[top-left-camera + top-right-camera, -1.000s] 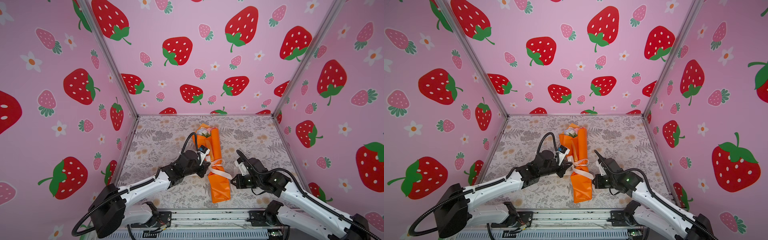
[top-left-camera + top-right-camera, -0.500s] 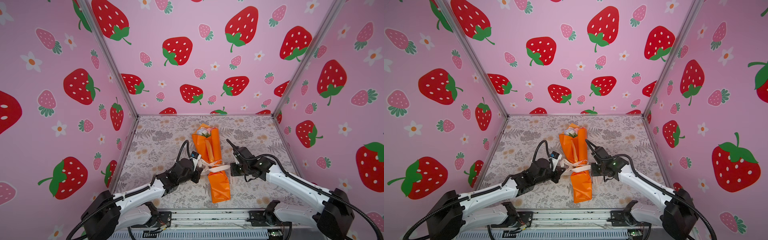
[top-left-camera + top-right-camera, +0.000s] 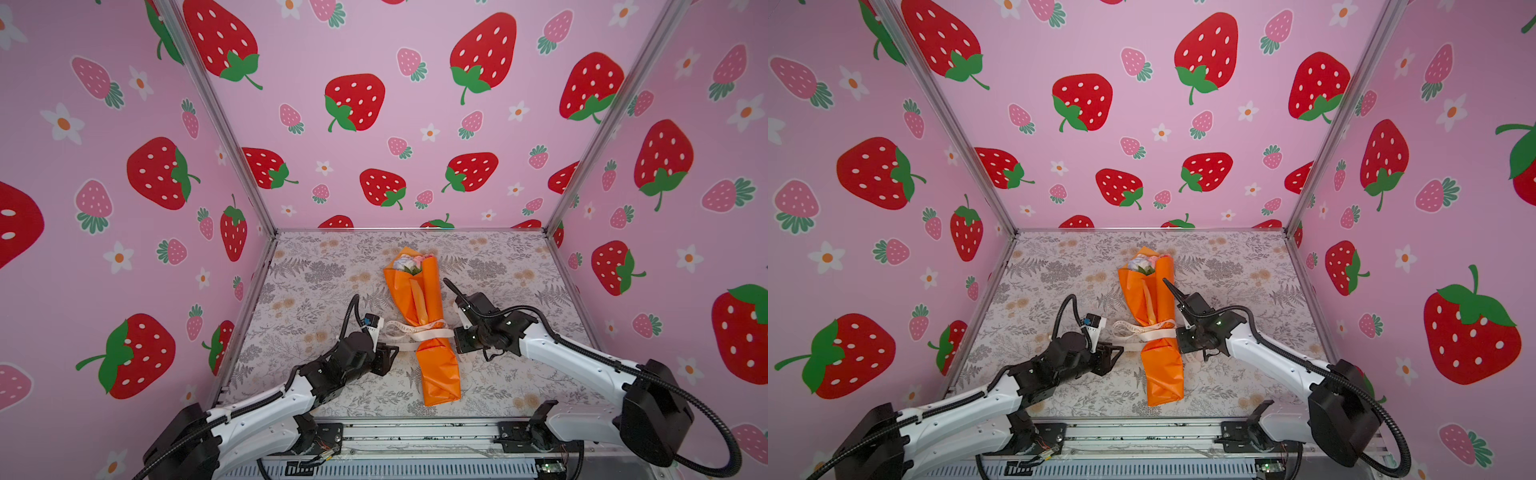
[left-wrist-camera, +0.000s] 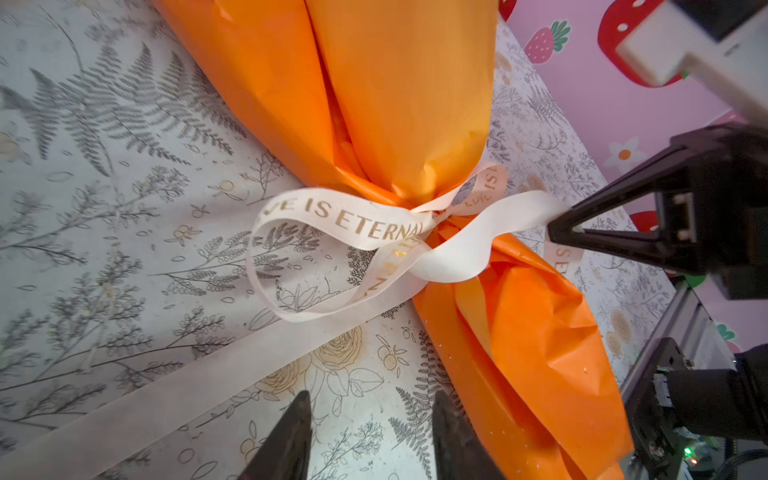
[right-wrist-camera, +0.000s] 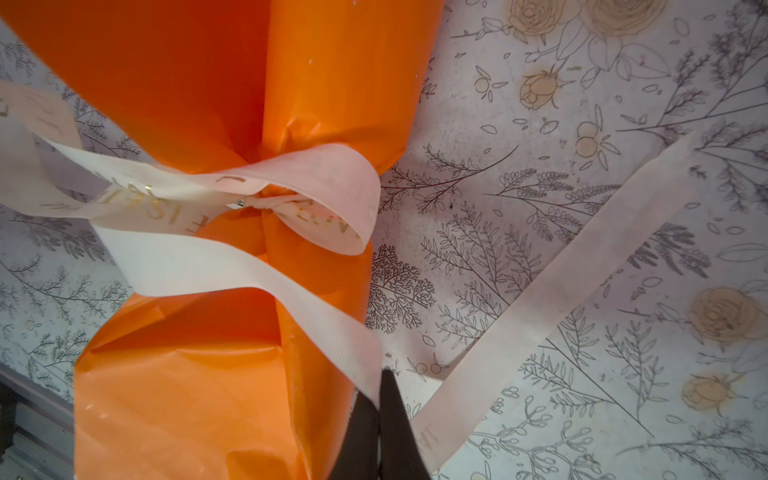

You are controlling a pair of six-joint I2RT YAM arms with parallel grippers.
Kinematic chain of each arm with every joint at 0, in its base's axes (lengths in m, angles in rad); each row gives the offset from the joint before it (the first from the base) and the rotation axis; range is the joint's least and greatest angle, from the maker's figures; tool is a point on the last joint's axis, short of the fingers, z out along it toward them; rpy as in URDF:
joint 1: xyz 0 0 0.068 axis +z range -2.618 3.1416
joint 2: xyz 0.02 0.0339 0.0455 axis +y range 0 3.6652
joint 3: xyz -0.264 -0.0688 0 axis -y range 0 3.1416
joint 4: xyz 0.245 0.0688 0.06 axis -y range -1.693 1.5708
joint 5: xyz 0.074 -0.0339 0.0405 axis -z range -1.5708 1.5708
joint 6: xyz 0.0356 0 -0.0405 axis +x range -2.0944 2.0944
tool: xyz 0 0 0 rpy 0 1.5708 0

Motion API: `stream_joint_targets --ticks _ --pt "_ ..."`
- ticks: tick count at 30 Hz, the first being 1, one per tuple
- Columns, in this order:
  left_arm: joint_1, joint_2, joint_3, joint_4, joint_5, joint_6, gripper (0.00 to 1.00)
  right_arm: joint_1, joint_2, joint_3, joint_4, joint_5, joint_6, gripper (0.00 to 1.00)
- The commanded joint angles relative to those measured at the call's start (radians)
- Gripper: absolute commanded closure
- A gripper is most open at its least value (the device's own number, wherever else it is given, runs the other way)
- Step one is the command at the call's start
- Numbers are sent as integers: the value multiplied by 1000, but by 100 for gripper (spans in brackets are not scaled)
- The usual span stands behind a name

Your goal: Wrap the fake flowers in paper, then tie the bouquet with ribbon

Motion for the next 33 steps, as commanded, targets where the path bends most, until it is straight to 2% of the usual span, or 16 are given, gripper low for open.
stream_joint_targets --ticks 1,5,9,12,15,21,29,33 --pt "-1 -116 7 -76 -64 50 44 -3 -22 -5 -3 -13 -21 95" --pt "2 -96 121 -98 23 290 42 -5 -35 -19 -19 -18 -22 94" --pt "1 91 275 -136 112 468 40 -5 -62 -42 -3 -30 -21 94" --pt "1 263 407 -176 205 533 41 -5 -71 -54 9 -59 -18 94" --pt "3 405 512 -209 254 568 45 -5 -77 -72 25 -82 -6 93" --pt "2 596 642 -251 250 618 48 -5 -90 -104 73 -121 30 92" --pt "2 720 735 -269 211 636 49 -6 -103 -122 95 -124 48 92" --pt "2 771 775 -306 205 648 55 -7 -100 -122 97 -126 50 92"
